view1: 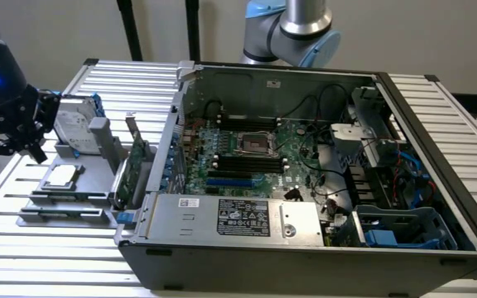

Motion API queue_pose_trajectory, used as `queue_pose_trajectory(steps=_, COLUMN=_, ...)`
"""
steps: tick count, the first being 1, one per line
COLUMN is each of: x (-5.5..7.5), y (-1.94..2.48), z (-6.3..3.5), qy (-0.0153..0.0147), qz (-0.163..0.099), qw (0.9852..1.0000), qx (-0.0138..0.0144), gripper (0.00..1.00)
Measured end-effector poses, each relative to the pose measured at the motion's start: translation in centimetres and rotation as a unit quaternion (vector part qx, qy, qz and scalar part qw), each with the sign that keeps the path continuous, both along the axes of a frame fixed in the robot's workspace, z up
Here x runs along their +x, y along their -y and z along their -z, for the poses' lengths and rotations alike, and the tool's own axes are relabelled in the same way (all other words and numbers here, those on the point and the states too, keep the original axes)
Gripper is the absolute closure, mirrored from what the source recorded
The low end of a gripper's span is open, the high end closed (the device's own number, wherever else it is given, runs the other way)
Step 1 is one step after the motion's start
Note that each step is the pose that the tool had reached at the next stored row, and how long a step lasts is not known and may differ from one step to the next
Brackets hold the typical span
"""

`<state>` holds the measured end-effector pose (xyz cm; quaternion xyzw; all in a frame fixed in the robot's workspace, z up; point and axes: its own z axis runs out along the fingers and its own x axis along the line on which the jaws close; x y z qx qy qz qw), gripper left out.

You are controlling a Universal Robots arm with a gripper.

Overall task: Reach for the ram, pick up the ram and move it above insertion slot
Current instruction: 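Pick up the ram and move it above insertion slot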

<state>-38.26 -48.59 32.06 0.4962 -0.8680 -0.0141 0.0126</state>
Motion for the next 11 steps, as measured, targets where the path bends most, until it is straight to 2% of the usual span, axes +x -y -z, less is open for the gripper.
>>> queue_pose_trajectory(steps=3, x=0.00, y=0.00, z=0.03, qy=0.0000, qz=-0.028, qw=0.9996, qx=0.0000, gripper=0.89)
queue_pose_trajectory(steps=6, x=0.00, y=0.00, z=0.07, qy=0.0000, qz=-0.055, qw=0.9985, qx=0.0000, gripper=0.89)
queue_pose_trajectory(steps=11, x=0.00, y=0.00, z=0.15, qy=0.0000, qz=-0.100, qw=0.9950, qx=0.0000, gripper=0.89)
